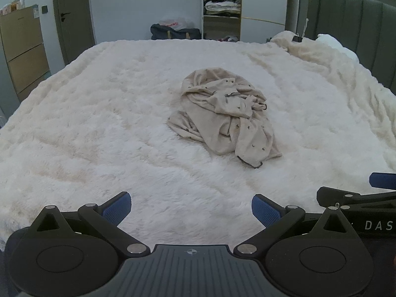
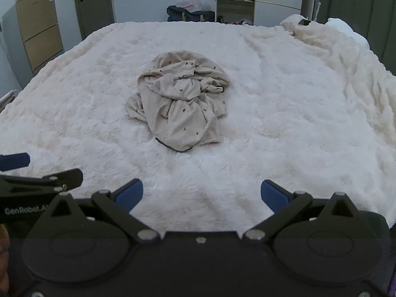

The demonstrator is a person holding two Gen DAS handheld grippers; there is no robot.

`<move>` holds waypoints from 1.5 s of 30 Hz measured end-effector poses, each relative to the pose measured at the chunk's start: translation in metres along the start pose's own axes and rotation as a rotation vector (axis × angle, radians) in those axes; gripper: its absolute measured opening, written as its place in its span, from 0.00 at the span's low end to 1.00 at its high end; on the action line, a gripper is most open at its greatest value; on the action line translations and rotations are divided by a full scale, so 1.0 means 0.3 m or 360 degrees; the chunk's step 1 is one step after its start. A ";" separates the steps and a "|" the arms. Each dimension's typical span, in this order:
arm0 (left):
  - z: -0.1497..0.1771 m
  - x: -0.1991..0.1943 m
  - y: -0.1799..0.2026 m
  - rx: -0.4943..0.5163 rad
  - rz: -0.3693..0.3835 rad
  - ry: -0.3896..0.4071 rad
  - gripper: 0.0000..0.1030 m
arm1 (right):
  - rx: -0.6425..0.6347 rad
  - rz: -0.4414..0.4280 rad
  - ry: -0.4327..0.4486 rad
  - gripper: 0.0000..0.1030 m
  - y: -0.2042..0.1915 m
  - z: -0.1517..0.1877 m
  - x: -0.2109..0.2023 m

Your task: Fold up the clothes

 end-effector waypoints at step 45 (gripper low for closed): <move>0.002 0.005 0.000 0.0034 -0.0055 -0.0019 1.00 | 0.0005 -0.0034 0.0011 1.00 -0.021 0.005 -0.010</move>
Point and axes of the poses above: each gripper's, at about its wrist camera, not at the fingertips, and x roughly the way its jaws point, y to its right, z to its underside, the point moved 3 cm from there along x, roughly the way its jaws point, and after that the axes turned 11 degrees about -x, right-handed, at the moved point
